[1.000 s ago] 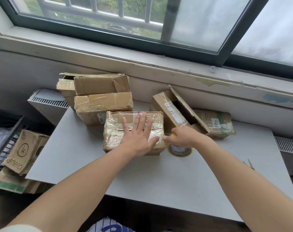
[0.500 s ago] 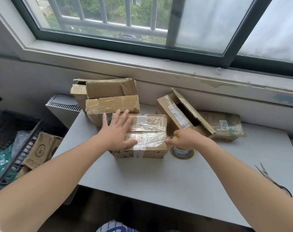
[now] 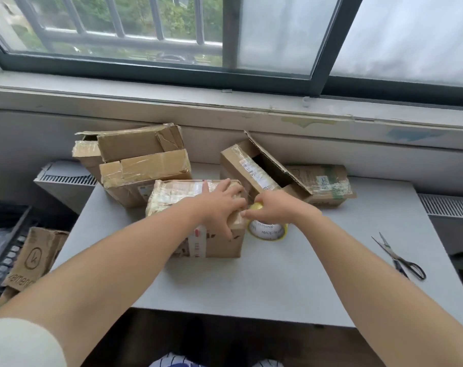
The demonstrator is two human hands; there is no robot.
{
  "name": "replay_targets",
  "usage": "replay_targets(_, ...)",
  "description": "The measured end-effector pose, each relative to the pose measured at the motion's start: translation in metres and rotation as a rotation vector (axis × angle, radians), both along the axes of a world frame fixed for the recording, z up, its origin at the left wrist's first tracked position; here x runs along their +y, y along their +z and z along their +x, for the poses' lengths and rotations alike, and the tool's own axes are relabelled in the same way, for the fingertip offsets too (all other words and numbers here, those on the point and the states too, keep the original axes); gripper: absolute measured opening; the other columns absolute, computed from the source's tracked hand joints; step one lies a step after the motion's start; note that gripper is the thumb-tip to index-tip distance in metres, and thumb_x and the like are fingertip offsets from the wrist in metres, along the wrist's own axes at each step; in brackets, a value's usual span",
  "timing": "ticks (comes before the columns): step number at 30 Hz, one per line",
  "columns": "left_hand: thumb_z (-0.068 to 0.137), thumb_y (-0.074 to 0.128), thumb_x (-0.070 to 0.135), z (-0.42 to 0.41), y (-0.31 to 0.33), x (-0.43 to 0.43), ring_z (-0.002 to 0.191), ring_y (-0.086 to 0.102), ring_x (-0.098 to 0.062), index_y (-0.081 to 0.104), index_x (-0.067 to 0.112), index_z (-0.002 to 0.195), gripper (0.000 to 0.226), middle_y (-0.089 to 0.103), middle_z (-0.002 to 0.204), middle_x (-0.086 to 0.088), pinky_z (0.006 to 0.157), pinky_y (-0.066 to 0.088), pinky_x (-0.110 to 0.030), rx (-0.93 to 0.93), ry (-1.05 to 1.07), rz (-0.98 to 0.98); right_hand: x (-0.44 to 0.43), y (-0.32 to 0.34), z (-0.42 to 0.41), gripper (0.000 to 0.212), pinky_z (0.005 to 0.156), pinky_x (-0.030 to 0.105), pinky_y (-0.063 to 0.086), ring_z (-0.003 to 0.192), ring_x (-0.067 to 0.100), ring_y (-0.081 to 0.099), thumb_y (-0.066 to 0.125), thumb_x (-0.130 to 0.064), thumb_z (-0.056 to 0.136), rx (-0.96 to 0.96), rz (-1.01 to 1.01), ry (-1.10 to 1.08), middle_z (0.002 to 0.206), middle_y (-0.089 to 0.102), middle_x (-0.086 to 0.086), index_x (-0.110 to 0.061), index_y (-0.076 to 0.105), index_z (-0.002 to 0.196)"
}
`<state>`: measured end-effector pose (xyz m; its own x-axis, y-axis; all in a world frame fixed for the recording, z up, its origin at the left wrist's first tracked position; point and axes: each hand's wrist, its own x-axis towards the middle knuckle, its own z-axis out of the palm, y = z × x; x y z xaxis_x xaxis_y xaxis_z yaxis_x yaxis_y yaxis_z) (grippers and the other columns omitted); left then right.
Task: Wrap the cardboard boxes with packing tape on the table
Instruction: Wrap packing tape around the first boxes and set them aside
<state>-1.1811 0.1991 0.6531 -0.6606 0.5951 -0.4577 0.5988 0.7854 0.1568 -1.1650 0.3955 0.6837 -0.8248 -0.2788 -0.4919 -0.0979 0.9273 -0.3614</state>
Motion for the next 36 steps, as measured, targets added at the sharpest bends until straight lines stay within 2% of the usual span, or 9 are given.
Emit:
replay_targets(5, 0.075, 0.079, 0.038, 0.0, 0.057, -0.038, 0.148, 0.023, 0.0, 0.045, 0.039, 0.144, 0.077, 0.018, 0.161, 0.029, 0.121, 0.027, -0.034, -0.28, 0.072, 0.351, -0.002, 0.089, 0.0, 0.05, 0.063, 0.03, 0.044, 0.065, 0.01, 0.058, 0.076, -0.067, 0.076, -0.039, -0.186, 0.022, 0.07, 0.061, -0.005, -0.018, 0.068, 0.086)
replay_targets(8, 0.078, 0.084, 0.025, 0.0, 0.091, -0.07, 0.148, 0.024, 0.005, 0.036, 0.058, 0.145, 0.089, 0.012, 0.159, 0.043, 0.12, 0.027, -0.03, -0.387, 0.098, 0.371, -0.031, 0.13, 0.006, 0.033, 0.072, 0.039, 0.052, 0.08, 0.014, 0.063, 0.077, -0.049, 0.078, 0.048, -0.086, 0.195, 0.086, 0.066, -0.003, -0.024, 0.063, 0.093)
replay_targets(13, 0.079, 0.083, 0.009, 0.001, 0.1, -0.108, 0.114, 0.046, 0.025, 0.039, 0.067, 0.119, 0.083, 0.046, 0.123, 0.05, 0.1, 0.036, -0.007, -0.373, 0.212, 0.414, -0.093, 0.171, 0.012, 0.034, 0.08, 0.044, 0.055, 0.095, 0.021, 0.06, 0.069, -0.036, 0.083, 0.277, 0.037, 0.352, 0.102, 0.064, -0.002, -0.018, 0.061, 0.111)
replay_targets(18, 0.082, 0.07, -0.001, 0.008, 0.073, -0.137, 0.124, 0.053, -0.006, 0.045, 0.049, 0.124, 0.07, 0.053, 0.123, 0.032, 0.099, 0.042, -0.02, -0.361, 0.248, 0.464, -0.142, 0.169, 0.0, 0.042, 0.08, 0.029, 0.048, 0.109, 0.011, 0.058, 0.075, -0.048, 0.086, 0.194, -0.157, 0.222, 0.118, 0.061, -0.013, -0.028, 0.066, 0.122)
replay_targets(21, 0.081, 0.052, -0.016, 0.011, 0.06, -0.151, 0.127, 0.054, 0.003, 0.043, 0.036, 0.138, 0.078, 0.057, 0.133, 0.025, 0.102, 0.044, -0.021, -0.534, 0.406, 0.762, -0.165, 0.155, -0.017, 0.03, 0.08, 0.035, 0.058, 0.097, 0.014, 0.067, 0.077, -0.046, 0.085, 0.145, -0.317, 0.038, 0.104, 0.07, -0.008, -0.025, 0.073, 0.106)
replay_targets(24, 0.08, 0.051, 0.011, 0.012, 0.04, -0.168, 0.132, 0.055, -0.007, 0.049, 0.032, 0.142, 0.066, 0.062, 0.14, 0.014, 0.105, 0.047, -0.035, -0.634, 0.616, 1.035, -0.179, 0.14, -0.035, 0.029, 0.084, 0.043, 0.063, 0.092, 0.02, 0.072, 0.08, -0.044, 0.084, 0.071, -0.497, -0.167, 0.098, 0.073, 0.0, -0.022, 0.072, 0.101)
replay_targets(29, 0.074, 0.066, 0.066, 0.013, 0.008, -0.17, 0.119, 0.062, -0.007, 0.061, 0.033, 0.125, 0.061, 0.069, 0.122, 0.013, 0.109, 0.045, -0.04, -0.426, 0.781, 1.12, -0.197, 0.128, -0.051, 0.037, 0.086, 0.051, 0.062, 0.09, 0.026, 0.074, 0.081, -0.036, 0.087, -0.072, -0.699, -0.417, 0.104, 0.074, 0.011, -0.011, 0.07, 0.113)
replay_targets(33, 0.072, 0.057, 0.057, 0.009, -0.008, -0.169, 0.099, 0.062, -0.005, 0.065, 0.031, 0.112, 0.049, 0.069, 0.1, 0.015, 0.095, 0.047, -0.037, -0.375, 0.878, 1.17, -0.211, 0.121, -0.053, 0.029, 0.086, 0.051, 0.061, 0.075, 0.026, 0.073, 0.072, -0.017, 0.095, -0.202, -0.829, -0.535, 0.089, 0.074, 0.016, -0.001, 0.066, 0.118)
replay_targets(36, 0.087, 0.05, 0.034, 0.007, -0.014, -0.175, 0.092, 0.054, -0.01, 0.07, 0.037, 0.105, 0.027, 0.064, 0.102, 0.011, 0.084, 0.039, -0.033, -0.422, 0.937, 1.2, -0.217, 0.111, -0.055, 0.021, 0.072, 0.04, 0.064, 0.07, 0.022, 0.073, 0.068, -0.009, 0.097, -0.196, -0.864, -0.58, 0.092, 0.071, 0.018, 0.002, 0.065, 0.115)
